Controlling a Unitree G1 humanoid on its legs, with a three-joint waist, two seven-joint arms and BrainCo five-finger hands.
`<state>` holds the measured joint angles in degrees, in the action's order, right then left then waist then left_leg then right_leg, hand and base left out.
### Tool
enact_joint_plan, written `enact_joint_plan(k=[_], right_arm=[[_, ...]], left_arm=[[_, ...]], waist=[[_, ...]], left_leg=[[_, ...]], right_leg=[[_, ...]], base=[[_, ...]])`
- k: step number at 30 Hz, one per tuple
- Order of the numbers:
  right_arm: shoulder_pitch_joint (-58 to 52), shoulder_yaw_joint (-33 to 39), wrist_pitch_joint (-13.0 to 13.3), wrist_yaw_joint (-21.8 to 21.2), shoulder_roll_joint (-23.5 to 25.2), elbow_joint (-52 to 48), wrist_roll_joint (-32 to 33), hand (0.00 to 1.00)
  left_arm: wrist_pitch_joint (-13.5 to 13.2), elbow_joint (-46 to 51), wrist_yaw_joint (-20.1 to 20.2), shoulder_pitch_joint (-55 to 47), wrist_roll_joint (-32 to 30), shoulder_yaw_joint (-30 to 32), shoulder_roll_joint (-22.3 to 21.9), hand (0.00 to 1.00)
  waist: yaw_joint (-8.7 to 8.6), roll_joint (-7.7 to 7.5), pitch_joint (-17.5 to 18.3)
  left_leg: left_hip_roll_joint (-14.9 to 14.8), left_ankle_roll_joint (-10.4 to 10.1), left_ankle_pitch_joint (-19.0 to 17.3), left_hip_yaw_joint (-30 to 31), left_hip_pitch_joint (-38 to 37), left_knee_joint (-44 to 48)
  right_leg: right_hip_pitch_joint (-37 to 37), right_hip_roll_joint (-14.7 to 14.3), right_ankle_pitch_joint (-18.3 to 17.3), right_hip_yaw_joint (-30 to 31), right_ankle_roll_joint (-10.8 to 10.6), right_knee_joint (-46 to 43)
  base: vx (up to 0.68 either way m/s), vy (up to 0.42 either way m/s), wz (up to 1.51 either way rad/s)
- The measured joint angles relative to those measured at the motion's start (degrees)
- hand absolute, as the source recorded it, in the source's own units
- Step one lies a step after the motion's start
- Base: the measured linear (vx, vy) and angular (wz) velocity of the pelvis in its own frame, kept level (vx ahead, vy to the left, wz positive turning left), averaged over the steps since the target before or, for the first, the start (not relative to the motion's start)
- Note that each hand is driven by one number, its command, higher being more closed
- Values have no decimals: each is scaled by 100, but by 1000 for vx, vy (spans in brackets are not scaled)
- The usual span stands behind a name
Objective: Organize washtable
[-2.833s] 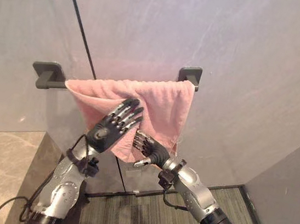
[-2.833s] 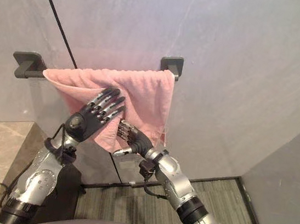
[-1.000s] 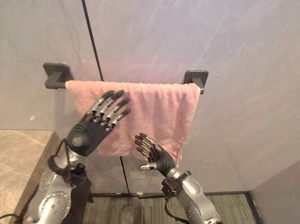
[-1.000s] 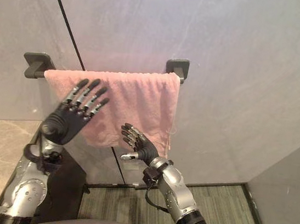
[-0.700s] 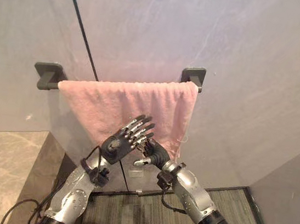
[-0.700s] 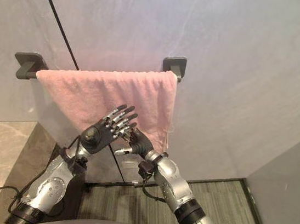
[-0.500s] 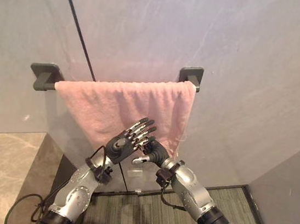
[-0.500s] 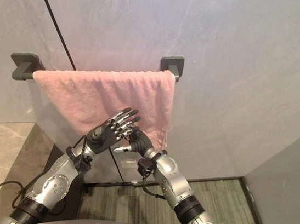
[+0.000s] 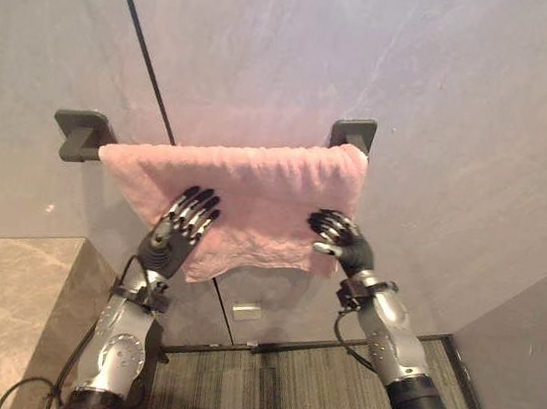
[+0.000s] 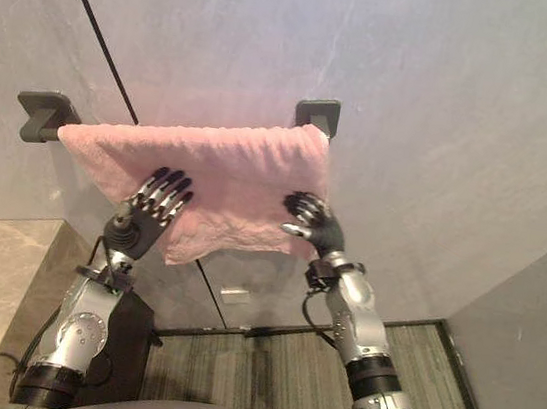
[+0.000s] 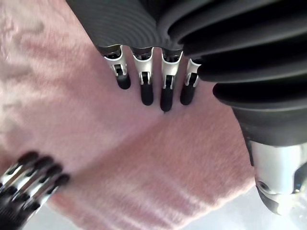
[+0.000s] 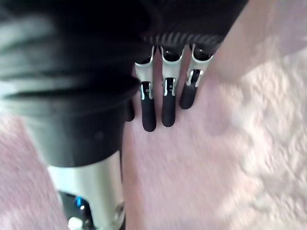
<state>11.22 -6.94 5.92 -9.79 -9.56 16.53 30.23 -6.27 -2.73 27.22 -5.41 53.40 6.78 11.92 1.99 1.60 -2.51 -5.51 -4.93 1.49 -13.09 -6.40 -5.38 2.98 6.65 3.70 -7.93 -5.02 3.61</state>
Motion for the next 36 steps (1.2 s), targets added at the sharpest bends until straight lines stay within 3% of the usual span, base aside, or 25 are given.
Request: enact_joint_plan(k=[6,15,20,27,31,33,36], right_arm=[[-359,990,108,255,-25,-117,-37,0],[-1003,2073,164,495,130,-111,-44,0],[-1227,2262,237,524,213,25,-46,0],[-1305,2253,210,671,387,2139,-537,0],[-1308,2259,-54,762,400,3854,-916,0],[-1311,2289,-198,817,405,4618,-945,0],[-1320,2453,-405,936,428,5038,-1132,0]], left_arm=[[-179,-133,-154,-416,-39,555,-337,0],[-314,-2099,-484,-628,-328,1612,-555,0],[-311,-2714,-597,-841,-660,1822,-561,0],[-284,-4607,-912,-598,-1565,1793,-643,0],[-120,-5734,-1449,-447,-2198,1779,-786,0],[-52,-6026,-1911,-412,-2878,1784,-907,0],[23,-6183,-2400,-354,-3612,1778,-1054,0]], waist=[[19,-35,-32],[3,-83,-58],[23,-150,-97],[12,-168,-86],[20,-150,-101],[10,-128,-102],[-21,-79,-166]], left_leg=[[0,0,1,88,34,-2],[4,0,1,205,120,-1],[13,0,1,234,120,0],[16,-1,0,228,87,-1],[8,-23,-46,126,-67,-2],[6,-32,-71,30,-123,-1],[4,-32,-72,-2,-200,0]], right_leg=[[11,3,-19,-75,1,0],[-9,5,-57,-208,-18,10],[9,13,-67,-239,-20,18],[31,15,-66,-235,-21,53],[140,0,-66,-147,-21,86],[148,-6,-64,-52,-21,82],[224,-8,-64,-32,-20,55]], base=[[3,-4,6],[11,-6,6],[7,-3,3],[0,0,0],[16,-1,-12],[21,4,-23],[1,3,-7]])
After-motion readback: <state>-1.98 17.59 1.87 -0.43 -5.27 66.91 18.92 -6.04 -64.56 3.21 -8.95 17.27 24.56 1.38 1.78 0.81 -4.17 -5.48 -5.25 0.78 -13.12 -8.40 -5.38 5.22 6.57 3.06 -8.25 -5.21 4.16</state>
